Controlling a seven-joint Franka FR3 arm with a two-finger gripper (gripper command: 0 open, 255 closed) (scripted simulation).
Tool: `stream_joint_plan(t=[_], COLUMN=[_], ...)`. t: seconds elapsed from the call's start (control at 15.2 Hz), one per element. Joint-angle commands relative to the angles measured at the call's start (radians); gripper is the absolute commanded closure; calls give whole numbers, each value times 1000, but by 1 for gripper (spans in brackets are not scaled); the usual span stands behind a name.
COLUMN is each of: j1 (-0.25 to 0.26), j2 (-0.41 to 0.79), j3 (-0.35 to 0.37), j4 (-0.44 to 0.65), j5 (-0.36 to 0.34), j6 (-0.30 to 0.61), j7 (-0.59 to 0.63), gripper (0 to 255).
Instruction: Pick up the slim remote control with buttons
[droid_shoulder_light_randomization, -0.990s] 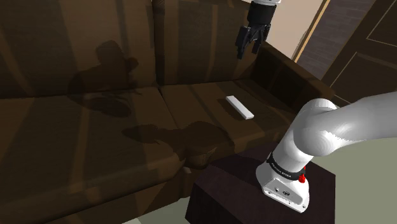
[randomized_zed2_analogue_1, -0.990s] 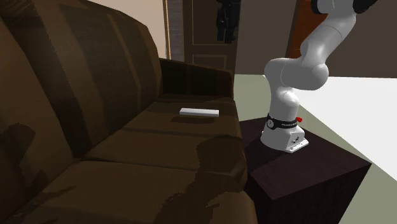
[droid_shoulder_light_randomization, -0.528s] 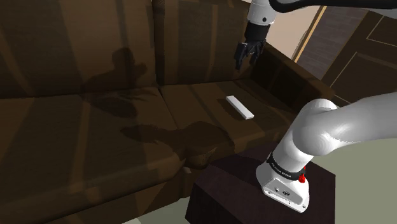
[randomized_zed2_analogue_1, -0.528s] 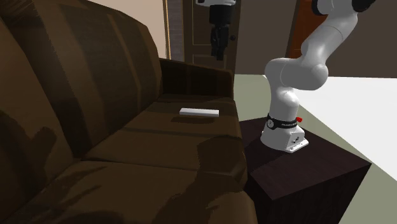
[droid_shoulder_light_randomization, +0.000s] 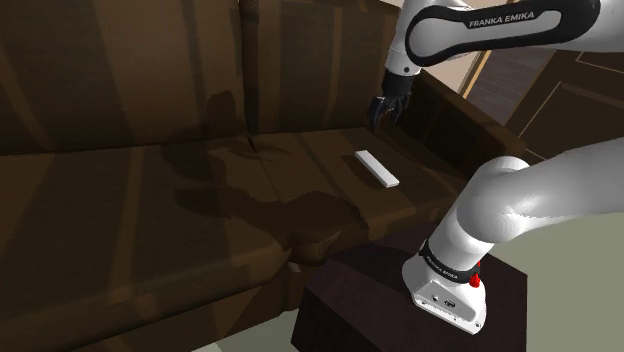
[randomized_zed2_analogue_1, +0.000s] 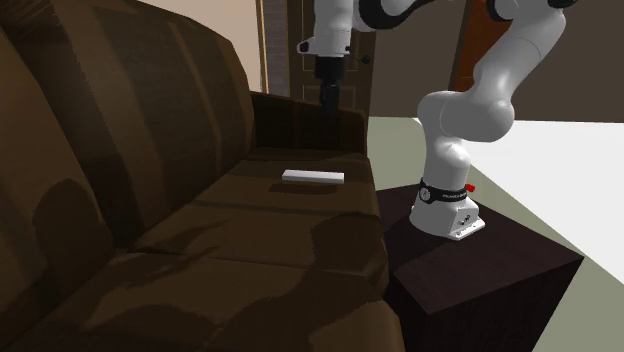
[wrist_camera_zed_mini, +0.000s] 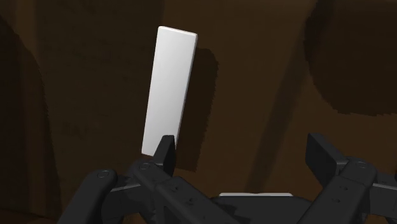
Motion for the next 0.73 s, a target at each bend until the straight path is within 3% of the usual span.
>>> stream_joint_plan(t=[0.0,0.66], j1=[-14,-51], j2=[37,342], j3=[-35,-236], j4=[-26,-78], j5=[-17,-54], j6=[66,430], j7=[-18,-141], gripper=[0,0])
